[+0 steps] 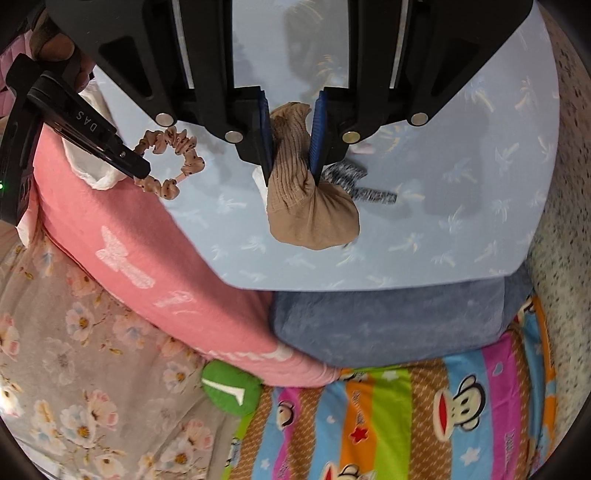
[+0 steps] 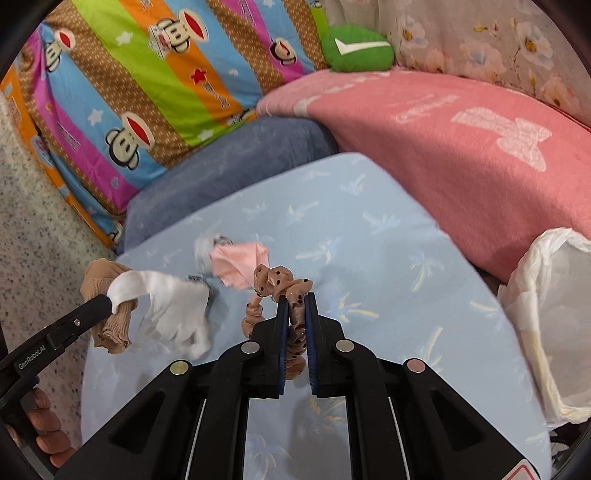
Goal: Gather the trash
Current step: 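Carry the beige stocking in the left gripper to the bin while the right gripper carries the scrunchie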
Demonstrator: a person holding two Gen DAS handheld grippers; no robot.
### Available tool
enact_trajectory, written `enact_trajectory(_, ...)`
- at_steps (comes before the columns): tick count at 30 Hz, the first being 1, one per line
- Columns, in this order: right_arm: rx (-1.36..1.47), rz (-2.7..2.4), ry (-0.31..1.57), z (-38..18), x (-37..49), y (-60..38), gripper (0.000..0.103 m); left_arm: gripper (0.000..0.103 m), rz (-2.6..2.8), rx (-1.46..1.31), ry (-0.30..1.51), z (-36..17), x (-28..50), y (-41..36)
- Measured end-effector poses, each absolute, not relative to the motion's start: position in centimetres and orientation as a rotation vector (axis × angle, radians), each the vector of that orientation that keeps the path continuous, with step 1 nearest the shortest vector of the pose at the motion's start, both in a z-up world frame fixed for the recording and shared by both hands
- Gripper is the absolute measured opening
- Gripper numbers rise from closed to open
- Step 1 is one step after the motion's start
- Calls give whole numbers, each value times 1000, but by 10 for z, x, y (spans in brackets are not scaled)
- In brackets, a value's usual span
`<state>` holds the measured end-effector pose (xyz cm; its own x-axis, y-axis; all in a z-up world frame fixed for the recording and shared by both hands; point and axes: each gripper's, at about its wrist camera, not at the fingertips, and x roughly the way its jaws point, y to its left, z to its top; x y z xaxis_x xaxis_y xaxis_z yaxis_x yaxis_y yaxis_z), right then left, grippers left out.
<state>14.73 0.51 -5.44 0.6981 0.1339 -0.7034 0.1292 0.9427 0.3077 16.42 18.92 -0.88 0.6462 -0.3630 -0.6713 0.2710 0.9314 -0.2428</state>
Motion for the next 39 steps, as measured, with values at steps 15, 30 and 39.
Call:
enact_trajectory(15,384,-46,702,-4,97,-45,10,20,-551,-35,840,-24,139,113)
enact_trajectory(30,454,-91,751,-42,65,-77,10,75,-500,-46,1008,-101,130,112)
enact_trajectory(39,454,-84,747,-44,58,-75,10,74,-422,-64,1072,-121,130,135)
